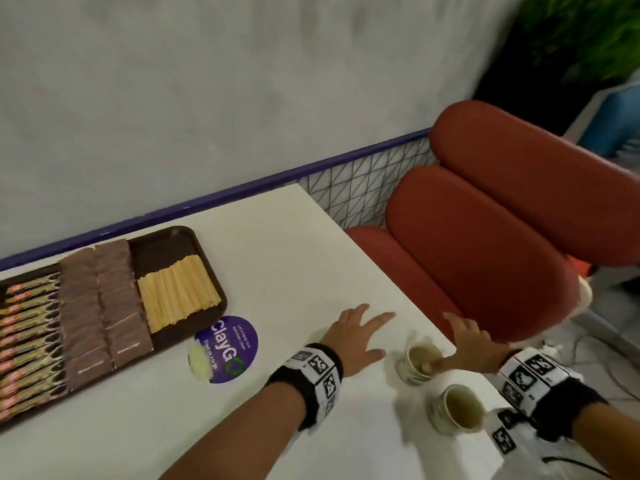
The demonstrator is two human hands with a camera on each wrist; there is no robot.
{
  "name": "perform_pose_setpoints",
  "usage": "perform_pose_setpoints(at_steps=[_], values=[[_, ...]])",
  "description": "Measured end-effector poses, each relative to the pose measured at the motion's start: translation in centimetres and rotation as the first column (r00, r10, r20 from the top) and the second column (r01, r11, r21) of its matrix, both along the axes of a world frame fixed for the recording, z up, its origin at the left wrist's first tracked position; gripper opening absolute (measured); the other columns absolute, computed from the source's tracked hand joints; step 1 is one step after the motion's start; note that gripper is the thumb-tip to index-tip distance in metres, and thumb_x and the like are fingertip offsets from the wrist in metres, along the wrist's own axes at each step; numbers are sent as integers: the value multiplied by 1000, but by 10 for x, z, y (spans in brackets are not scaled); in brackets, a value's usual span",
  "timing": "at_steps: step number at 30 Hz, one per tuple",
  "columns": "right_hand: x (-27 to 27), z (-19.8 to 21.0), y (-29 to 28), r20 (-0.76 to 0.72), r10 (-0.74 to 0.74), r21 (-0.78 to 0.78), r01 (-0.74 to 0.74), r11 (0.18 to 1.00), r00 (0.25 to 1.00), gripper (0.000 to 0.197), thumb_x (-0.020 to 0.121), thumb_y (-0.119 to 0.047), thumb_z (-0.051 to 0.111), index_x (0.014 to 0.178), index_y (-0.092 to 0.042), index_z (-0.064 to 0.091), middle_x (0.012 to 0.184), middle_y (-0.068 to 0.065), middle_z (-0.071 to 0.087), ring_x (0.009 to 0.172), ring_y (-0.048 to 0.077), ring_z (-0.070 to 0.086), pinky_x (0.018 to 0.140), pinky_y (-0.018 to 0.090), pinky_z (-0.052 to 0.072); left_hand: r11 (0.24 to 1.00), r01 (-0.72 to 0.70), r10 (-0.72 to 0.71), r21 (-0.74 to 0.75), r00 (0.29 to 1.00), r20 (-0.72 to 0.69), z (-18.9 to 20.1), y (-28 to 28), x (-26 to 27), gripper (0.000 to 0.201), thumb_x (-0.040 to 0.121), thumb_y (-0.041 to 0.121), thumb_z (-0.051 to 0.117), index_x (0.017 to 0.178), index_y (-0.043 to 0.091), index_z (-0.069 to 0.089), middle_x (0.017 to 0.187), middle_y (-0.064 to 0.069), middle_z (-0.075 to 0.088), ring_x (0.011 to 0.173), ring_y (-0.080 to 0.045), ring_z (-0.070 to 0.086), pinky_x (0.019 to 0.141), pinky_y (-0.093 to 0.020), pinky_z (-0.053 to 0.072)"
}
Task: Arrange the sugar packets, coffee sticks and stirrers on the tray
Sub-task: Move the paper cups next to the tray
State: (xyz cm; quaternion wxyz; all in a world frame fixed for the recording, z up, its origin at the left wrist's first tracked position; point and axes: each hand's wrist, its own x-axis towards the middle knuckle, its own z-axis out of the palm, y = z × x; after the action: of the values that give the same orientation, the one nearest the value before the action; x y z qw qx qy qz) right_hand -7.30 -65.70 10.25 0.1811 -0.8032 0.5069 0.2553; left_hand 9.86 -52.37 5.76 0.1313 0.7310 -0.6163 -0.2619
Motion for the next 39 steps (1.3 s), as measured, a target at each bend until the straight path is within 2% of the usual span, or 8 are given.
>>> perform_pose_setpoints(at_steps=[2, 6, 10, 12, 16, 23, 30, 39], values=[[-16, -8, 4, -104, 72, 82, -64, 995, 992, 154, 23, -85, 65, 145, -23, -5, 147, 15, 19, 136, 37, 27, 110, 48, 29, 993, 112, -114, 32, 992, 46, -2, -10, -26, 63, 92, 34, 51, 147, 36, 19, 155, -12, 14, 138, -31, 19, 112, -41, 23], [-33, -29, 16, -113, 77, 198, -53, 979, 991, 113, 68, -38, 76, 144, -18, -5, 136, 12, 33, 106, 28, 54, 65, 30, 50, 973, 208, -220, 101, 968, 121, -11, -16, -56, 49, 93, 26, 50, 140, 19, 37, 141, -17, 39, 126, -36, 38, 105, -46, 32], [-32, -41, 18, -51, 76, 226, -62, 972, 996, 66, 73, -22, 71, 120, -15, 26, 89, -2, 51, 77, 14, 53, 52, 14, 42, 980, 162, -173, 114, 981, 93, -17, -15, -57, 37, 93, 8, 44, 130, 6, 46, 123, -22, 53, 110, -41, 51, 93, -48, 41], [-25, -39, 17, -69, 137, 206, -120, 971, 988, 58, 69, -26, 73, 105, -18, 28, 94, -1, 48, 82, 15, 50, 48, 12, 35, 985, 119, -131, 122, 987, 92, -16, -12, -51, 33, 93, 7, 44, 126, 4, 50, 119, -23, 55, 108, -40, 53, 89, -47, 43], [2, -35, 9, -78, 294, 124, -283, 951, 953, 57, 62, -33, 73, 98, -26, 30, 107, 1, 44, 91, 17, 53, 54, 16, 37, 991, 54, -66, 121, 992, 104, -10, 3, -16, 31, 94, 13, 47, 122, 2, 55, 115, -23, 59, 105, -39, 56, 86, -44, 44], [119, -19, -12, 4, 456, 43, -455, 889, 890, 52, 62, -36, 70, 105, -28, 41, 101, 2, 46, 76, 17, 49, 48, 16, 30, 956, -293, 288, 31, 951, 114, 7, 48, 94, 33, 96, 24, 44, 126, 13, 53, 122, -13, 58, 112, -32, 54, 89, -38, 43], [276, 2, -5, 384, 437, -34, -461, 887, 813, 74, 71, -15, 73, 133, -20, 32, 126, 12, 41, 110, 28, 49, 84, 29, 41, 797, -599, 603, -79, 794, 75, 16, 79, 181, 31, 94, 32, 48, 122, 23, 56, 114, -6, 64, 104, -24, 58, 83, -33, 47], [412, -10, 26, 530, 468, -56, -522, 851, 707, 71, 72, -6, 73, 133, -10, 36, 136, 13, 41, 123, 28, 43, 98, 32, 38, 783, -609, 621, -127, 775, 117, -14, 76, 206, 31, 94, 37, 47, 120, 22, 56, 107, -4, 65, 95, -21, 62, 82, -33, 51]])
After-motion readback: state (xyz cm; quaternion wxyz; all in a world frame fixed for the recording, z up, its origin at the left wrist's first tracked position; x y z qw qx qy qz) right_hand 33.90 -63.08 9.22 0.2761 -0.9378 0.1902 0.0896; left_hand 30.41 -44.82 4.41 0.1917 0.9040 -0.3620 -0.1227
